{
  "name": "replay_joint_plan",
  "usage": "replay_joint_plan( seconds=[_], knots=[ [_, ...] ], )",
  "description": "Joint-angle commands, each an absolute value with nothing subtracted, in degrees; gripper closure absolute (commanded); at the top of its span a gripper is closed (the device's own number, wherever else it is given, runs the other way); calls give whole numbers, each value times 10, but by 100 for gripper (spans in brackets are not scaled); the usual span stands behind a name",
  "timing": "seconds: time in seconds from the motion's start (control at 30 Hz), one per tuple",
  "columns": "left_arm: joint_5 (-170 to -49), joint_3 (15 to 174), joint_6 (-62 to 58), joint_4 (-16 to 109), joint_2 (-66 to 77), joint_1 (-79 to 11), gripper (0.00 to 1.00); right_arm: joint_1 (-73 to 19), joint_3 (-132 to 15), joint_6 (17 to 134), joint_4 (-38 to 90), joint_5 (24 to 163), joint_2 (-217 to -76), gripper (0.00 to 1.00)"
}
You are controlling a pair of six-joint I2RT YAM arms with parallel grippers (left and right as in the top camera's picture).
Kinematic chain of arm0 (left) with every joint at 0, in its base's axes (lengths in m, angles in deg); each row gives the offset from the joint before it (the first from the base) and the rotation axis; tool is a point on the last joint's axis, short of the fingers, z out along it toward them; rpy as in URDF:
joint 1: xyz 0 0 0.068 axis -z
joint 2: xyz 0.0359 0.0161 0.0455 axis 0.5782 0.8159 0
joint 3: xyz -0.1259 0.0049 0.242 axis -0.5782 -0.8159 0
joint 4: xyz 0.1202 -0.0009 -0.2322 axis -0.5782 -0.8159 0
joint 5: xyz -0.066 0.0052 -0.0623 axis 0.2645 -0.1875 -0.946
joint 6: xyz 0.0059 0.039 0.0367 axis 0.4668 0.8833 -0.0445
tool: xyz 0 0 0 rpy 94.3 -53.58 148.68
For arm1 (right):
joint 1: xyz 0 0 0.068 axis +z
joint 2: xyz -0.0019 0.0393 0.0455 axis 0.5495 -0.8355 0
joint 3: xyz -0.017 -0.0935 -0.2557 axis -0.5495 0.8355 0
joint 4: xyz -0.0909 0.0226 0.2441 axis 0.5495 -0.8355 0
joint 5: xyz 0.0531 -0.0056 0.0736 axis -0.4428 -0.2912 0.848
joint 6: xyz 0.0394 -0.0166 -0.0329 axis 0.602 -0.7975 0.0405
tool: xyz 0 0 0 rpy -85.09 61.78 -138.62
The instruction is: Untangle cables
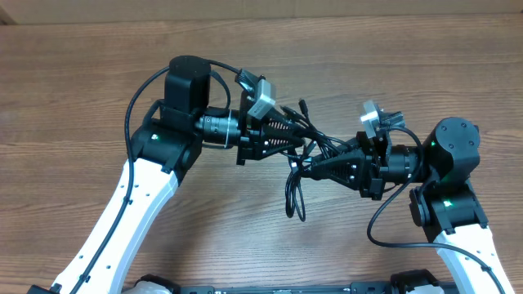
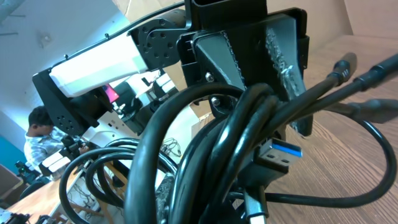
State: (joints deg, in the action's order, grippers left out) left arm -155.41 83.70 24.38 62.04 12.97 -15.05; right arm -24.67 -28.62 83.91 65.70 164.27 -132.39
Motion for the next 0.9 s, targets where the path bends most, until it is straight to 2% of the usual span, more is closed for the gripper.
replay_joint_plan(
  seconds=[0.0, 0.1, 0.23, 0.37, 0.43, 0.6, 0.63, 0.67, 0.7, 0.73, 0.77, 0.87],
  knots=[
    [-1552, 846, 231, 621, 118, -145, 72, -244, -298, 841, 663, 1653, -1320, 92],
    [-1552, 846, 231, 621, 118, -138, 65, -244, -298, 841, 665, 1652, -1320, 92],
    [-1552, 846, 232, 621, 118, -122, 61, -244, -298, 841, 678, 1652, -1320, 91],
    [-1550, 846, 232, 622, 118, -119, 74, -244, -298, 841, 678, 1652, -1320, 91],
    [-1549, 846, 232, 622, 118, -122, 96, -244, -298, 841, 678, 1652, -1320, 91],
    [-1526, 846, 204, 622, 118, -128, 96, -244, -298, 841, 677, 1652, -1320, 90],
    [-1504, 846, 180, 622, 118, -130, 96, -244, -298, 841, 675, 1652, -1320, 86],
    [-1489, 846, 164, 622, 118, -132, 96, -244, -298, 840, 675, 1652, -1320, 72],
    [-1467, 846, 138, 622, 118, -136, 96, -244, -298, 840, 673, 1649, -1320, 37],
    [-1453, 846, 120, 623, 118, -140, 96, -244, -298, 840, 673, 1646, -1321, 15],
    [-1440, 846, 98, 622, 118, -144, 96, -244, -298, 841, 667, 1631, -1323, 0],
    [-1425, 846, 53, 622, 118, -160, 96, -244, -298, 841, 617, 1562, -1329, 0]
  ],
)
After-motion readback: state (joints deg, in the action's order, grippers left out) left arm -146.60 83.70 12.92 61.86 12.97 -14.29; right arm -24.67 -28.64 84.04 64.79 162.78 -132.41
